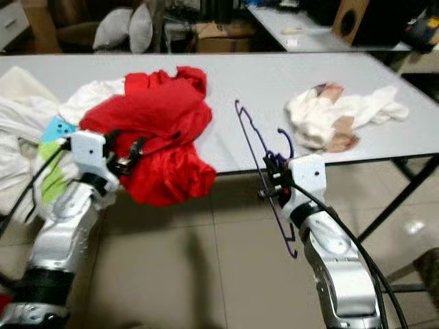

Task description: Hang hanger

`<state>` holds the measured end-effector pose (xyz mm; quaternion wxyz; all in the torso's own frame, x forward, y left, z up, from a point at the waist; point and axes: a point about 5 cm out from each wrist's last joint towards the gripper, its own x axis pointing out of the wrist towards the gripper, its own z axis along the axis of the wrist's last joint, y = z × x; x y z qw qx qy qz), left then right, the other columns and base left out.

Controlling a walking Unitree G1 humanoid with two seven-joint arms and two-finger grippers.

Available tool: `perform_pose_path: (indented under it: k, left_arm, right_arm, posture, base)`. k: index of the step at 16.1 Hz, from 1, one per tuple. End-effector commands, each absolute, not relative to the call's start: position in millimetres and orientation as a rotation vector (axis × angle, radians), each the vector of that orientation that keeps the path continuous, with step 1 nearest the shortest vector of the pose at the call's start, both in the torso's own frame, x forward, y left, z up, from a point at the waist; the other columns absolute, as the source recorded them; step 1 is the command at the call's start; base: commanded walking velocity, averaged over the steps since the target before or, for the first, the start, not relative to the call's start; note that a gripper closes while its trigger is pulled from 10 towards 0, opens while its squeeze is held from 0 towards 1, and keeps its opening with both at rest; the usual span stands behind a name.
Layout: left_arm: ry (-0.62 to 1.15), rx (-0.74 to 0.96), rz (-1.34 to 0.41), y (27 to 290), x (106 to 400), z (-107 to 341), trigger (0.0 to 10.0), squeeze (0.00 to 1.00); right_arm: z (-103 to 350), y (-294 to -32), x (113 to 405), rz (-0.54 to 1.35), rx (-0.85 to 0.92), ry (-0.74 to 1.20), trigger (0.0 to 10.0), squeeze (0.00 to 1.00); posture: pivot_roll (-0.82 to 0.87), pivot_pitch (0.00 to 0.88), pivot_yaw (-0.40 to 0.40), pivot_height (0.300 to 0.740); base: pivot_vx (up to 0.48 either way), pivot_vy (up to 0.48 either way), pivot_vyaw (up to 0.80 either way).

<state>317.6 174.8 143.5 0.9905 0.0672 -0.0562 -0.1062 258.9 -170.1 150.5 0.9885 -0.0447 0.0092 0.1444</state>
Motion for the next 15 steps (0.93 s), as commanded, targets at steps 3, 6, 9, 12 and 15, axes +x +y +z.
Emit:
perform_pose_path:
  k: [3, 6, 9, 12, 15]
  left_arm:
    - [-0.099, 0.168, -0.187, 168.5, 310.6, 152.0, 10.0, 0.0]
    - [-0.093, 0.172, -0.203, 161.6, 307.0, 152.0, 10.0, 0.0]
    - [-0.107, 0.191, -0.221, 161.0, 308.9, 159.1, 10.0, 0.0]
    - [-0.093, 0.205, -0.171, 177.5, 316.1, 163.6, 10.0, 0.0]
    - [-0.005, 0.287, -0.187, 195.6, 324.7, 154.9, 10.0, 0.29]
  right_arm:
    - [148.0, -180.2, 259.8, 0.268, -0.101, 0.026, 10.0, 0.0]
    - [146.8, -181.9, 256.5, 0.261, -0.096, 0.026, 10.0, 0.0]
    - [147.6, -180.2, 255.9, 0.272, -0.096, 0.019, 10.0, 0.0]
    - [148.1, -177.5, 263.1, 0.311, -0.127, 0.008, 10.0, 0.0]
    - [151.6, -179.5, 266.5, 0.303, -0.148, -0.014, 10.0, 0.0]
  posture:
    - [-0.05, 0.0, -0.011, 0.74]
    - [-0.06, 0.0, 0.003, 0.74]
    - [-0.06, 0.0, -0.006, 0.74]
    - [-0.06, 0.0, -0.006, 0.74]
    - [-0.07, 0.0, 0.022, 0.74]
  base:
    - [0.471, 0.0, 0.0]
    - [0.48, 0.0, 0.0]
    - [0.48, 0.0, 0.0]
    - [0.151, 0.0, 0.0]
    - [0.0, 0.0, 0.0]
